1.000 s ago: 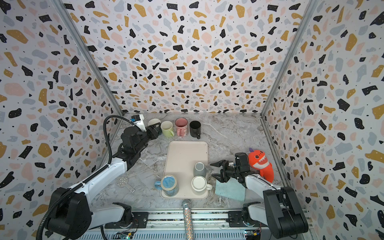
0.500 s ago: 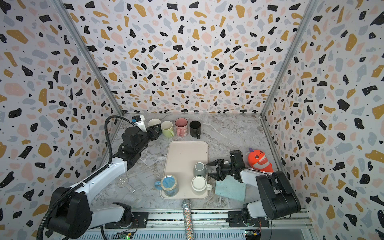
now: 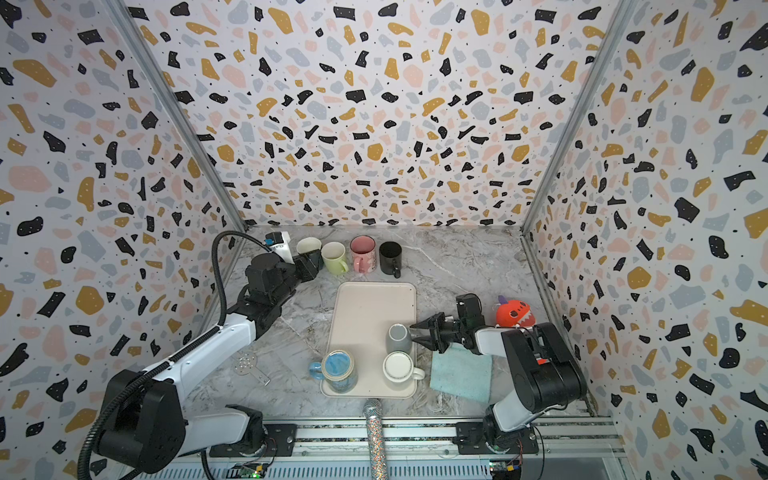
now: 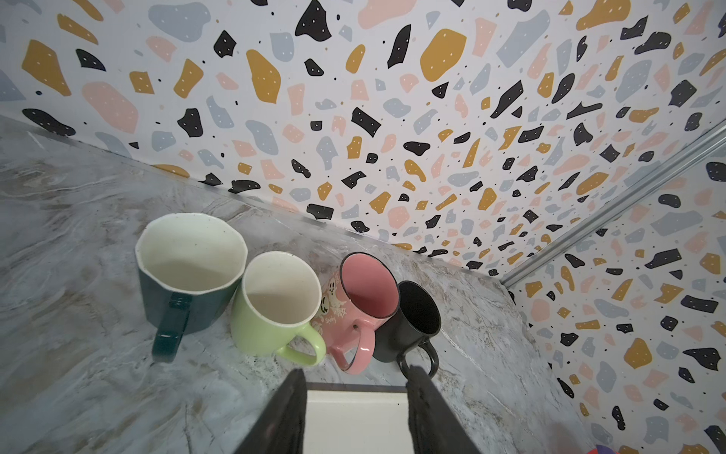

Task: Turn the mug right side up
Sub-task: 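Move the right gripper to the grey mug on the tray, then close the right gripper on the grey mug and lift it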

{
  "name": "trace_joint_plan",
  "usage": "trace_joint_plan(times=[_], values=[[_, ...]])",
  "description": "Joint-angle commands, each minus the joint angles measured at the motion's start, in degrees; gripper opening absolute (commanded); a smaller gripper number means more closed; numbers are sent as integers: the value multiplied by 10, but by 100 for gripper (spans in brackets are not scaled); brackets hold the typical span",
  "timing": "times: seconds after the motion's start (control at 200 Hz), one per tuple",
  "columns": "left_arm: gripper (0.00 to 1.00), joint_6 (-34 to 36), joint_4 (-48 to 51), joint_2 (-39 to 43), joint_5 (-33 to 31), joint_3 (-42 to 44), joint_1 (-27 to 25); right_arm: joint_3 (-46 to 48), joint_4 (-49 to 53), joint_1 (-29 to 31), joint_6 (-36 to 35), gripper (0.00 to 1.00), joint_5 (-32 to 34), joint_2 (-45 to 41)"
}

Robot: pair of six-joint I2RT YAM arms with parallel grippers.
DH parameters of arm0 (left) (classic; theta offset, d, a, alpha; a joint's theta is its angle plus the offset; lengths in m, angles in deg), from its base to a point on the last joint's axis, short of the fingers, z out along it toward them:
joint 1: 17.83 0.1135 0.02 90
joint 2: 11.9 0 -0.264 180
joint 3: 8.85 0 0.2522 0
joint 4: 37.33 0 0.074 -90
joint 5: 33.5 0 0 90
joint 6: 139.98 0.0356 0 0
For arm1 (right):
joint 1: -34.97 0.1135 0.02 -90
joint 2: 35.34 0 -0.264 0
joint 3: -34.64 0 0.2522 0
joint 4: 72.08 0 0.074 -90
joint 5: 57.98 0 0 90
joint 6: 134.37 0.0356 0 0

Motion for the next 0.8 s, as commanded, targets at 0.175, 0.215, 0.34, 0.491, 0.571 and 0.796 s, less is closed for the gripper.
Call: trace_joint_plan(times=[0.175,0.215,0.34,0.491,0.571,0.796], values=[[43,11,-8,-3,-6,-19,5,-18,-28,2,-1,33,-7,22],[43,12,-7,-3,-6,-21,5,-19,-31,2,0,32,-7,26],[43,14,-4,-3,-7,-22,6,-28,-34,2,0,28,-2,36],[44,14,-3,-2,-8,-21,7,-38,-49,2,4,24,-2,52],[44,15,-3,-3,-9,-21,7,-43,-66,2,11,22,1,63],[43,17,-1,-5,-11,-22,9,-69,-125,2,33,12,2,102]])
